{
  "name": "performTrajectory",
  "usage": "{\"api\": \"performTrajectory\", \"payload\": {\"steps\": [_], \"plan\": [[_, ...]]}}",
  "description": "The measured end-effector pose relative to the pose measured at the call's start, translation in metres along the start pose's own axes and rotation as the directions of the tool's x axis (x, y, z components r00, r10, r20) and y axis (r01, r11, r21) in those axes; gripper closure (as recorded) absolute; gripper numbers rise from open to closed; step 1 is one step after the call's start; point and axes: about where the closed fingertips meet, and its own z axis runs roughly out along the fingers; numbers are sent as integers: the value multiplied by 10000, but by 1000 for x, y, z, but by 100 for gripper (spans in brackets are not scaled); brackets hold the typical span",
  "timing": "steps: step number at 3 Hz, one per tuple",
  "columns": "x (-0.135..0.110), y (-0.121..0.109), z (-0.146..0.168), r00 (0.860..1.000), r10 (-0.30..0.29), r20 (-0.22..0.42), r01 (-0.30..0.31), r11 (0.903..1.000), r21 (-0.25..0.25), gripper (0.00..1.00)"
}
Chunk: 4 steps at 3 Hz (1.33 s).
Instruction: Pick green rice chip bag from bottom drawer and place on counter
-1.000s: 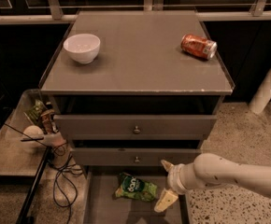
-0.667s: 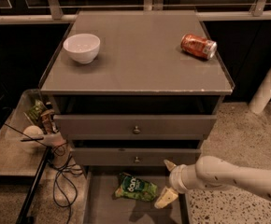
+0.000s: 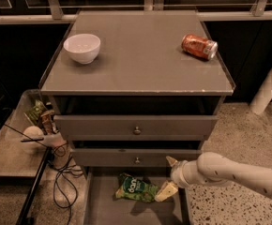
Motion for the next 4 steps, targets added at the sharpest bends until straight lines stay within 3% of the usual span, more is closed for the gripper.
{"api": "performTrajectory", "payload": {"steps": [1, 2, 4], "plan": [[2, -2, 17, 9995, -31, -324, 37, 9998, 198, 0], [5, -2, 46, 9997, 119, 189, -120, 9999, 45, 0], [31, -13, 92, 9835, 248, 1791, -232, 9997, -112, 0]]}}
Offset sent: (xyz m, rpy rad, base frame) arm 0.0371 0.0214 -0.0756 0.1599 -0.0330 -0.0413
